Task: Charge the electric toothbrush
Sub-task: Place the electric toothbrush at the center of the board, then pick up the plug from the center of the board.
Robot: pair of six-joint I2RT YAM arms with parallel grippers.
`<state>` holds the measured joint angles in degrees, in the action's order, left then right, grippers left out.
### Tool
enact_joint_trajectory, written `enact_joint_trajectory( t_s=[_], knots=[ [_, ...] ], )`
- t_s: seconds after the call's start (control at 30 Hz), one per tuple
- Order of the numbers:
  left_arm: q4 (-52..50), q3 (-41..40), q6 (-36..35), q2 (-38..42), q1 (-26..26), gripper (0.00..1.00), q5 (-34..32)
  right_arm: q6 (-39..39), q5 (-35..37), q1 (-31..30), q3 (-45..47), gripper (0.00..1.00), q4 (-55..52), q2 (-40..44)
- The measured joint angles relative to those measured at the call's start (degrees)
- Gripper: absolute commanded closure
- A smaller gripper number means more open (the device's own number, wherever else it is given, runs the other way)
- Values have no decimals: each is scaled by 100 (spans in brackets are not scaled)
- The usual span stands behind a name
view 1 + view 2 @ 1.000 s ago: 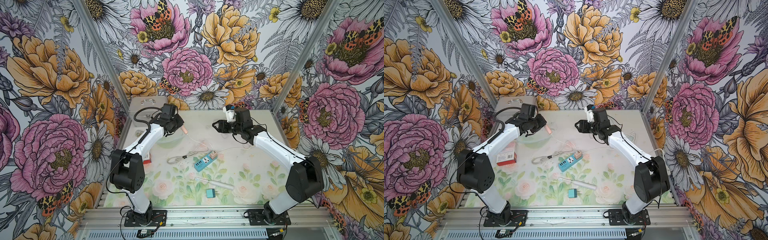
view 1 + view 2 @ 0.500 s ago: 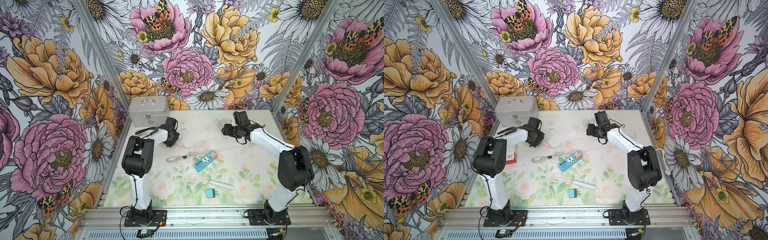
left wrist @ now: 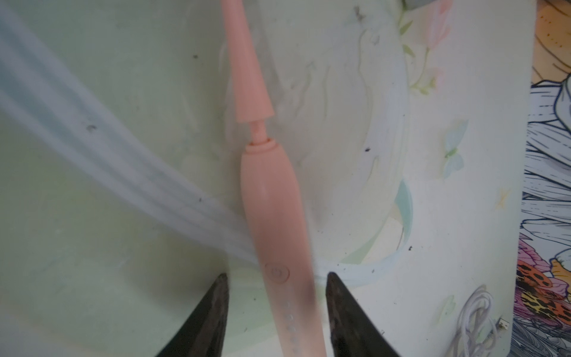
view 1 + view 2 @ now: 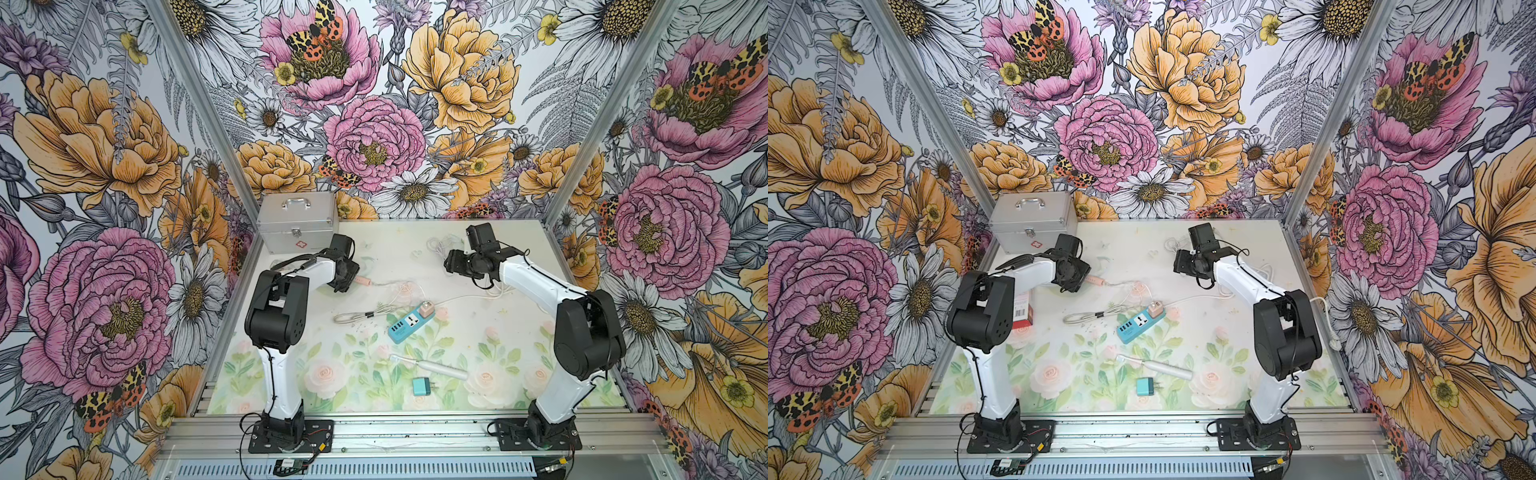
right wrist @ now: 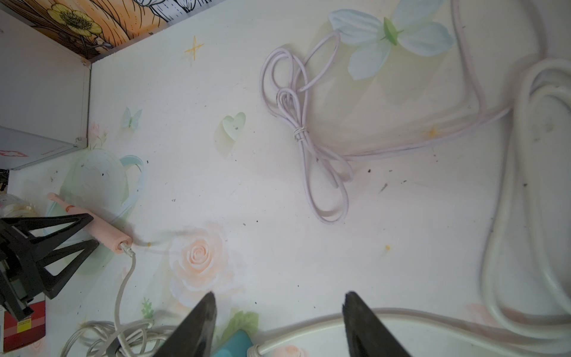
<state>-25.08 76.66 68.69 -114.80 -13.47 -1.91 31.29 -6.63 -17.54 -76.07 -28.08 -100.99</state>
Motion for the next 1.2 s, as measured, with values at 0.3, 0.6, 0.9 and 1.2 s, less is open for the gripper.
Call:
enact_joint_trajectory(
  t_s=[0.3, 0.6, 0.9, 1.2],
  knots=[
    [-197, -295, -951, 1226, -361, 29, 28, -20, -17, -81, 365, 31, -514, 820],
    [-577, -927, -2142, 2852, -2048, 28, -201, 173, 96, -1786, 1534, 31, -1462, 2339],
    [-1040, -2297, -2369, 4041, -2806, 28, -734, 1314, 411, -4478, 1843, 29, -1967, 2159],
    [-1108, -3154, -2214, 5292, -2918, 28, -1145, 2422, 599, -5112, 1528, 33, -2055, 911]
  ],
)
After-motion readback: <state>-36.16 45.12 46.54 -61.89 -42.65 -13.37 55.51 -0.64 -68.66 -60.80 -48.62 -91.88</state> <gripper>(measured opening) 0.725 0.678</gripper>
